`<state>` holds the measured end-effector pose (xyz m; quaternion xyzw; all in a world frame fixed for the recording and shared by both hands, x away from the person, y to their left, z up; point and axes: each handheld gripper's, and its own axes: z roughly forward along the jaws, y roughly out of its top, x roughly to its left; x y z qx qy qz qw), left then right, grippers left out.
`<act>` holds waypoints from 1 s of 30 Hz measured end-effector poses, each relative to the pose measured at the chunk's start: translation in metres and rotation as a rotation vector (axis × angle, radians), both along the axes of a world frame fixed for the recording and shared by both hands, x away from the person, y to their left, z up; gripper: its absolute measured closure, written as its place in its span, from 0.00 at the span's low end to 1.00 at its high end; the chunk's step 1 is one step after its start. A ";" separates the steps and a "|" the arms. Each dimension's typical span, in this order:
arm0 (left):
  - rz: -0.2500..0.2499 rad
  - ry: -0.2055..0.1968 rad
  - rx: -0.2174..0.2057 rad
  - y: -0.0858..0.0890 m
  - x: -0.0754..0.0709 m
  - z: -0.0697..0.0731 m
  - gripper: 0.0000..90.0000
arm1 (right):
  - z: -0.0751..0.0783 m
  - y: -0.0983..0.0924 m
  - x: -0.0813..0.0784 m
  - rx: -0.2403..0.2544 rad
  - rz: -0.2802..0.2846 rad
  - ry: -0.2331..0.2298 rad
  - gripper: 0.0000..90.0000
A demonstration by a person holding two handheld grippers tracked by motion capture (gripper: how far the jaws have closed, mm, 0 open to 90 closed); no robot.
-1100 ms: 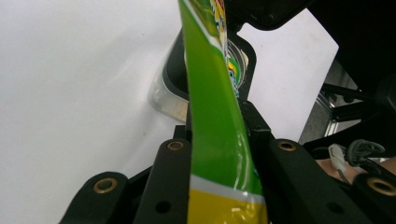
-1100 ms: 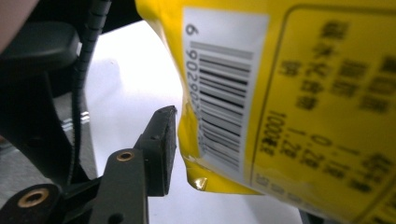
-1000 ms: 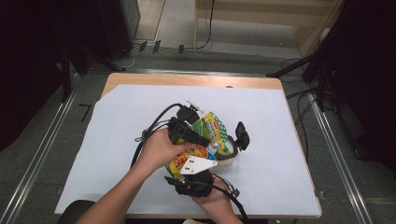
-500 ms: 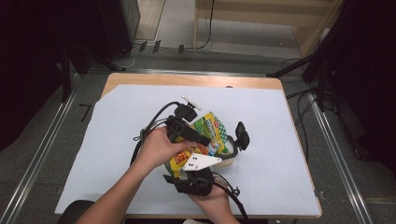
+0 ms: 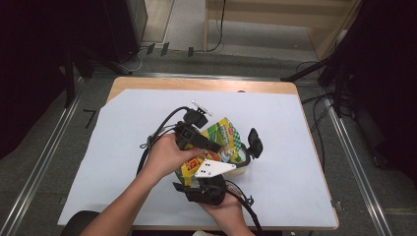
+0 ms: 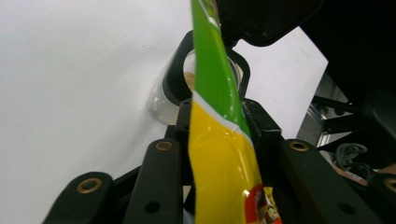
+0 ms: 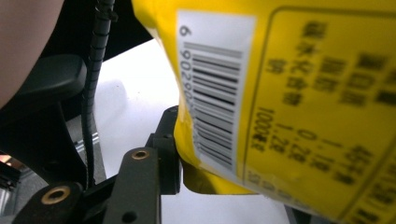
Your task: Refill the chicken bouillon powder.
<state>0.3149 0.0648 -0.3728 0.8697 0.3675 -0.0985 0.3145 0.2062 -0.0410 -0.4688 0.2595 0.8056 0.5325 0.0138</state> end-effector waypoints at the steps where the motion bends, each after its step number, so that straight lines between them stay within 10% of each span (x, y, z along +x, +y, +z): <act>1: -0.001 -0.001 0.001 0.000 0.000 0.000 0.82 | 0.000 0.001 -0.001 -0.003 0.001 -0.004 0.65; 9: 0.007 -0.013 0.012 0.000 -0.001 0.001 0.83 | 0.001 0.007 -0.004 -0.080 -0.002 -0.064 0.64; 30: 0.021 -0.006 -0.028 0.006 -0.001 0.010 0.70 | 0.005 0.003 0.002 0.042 -0.010 0.007 0.69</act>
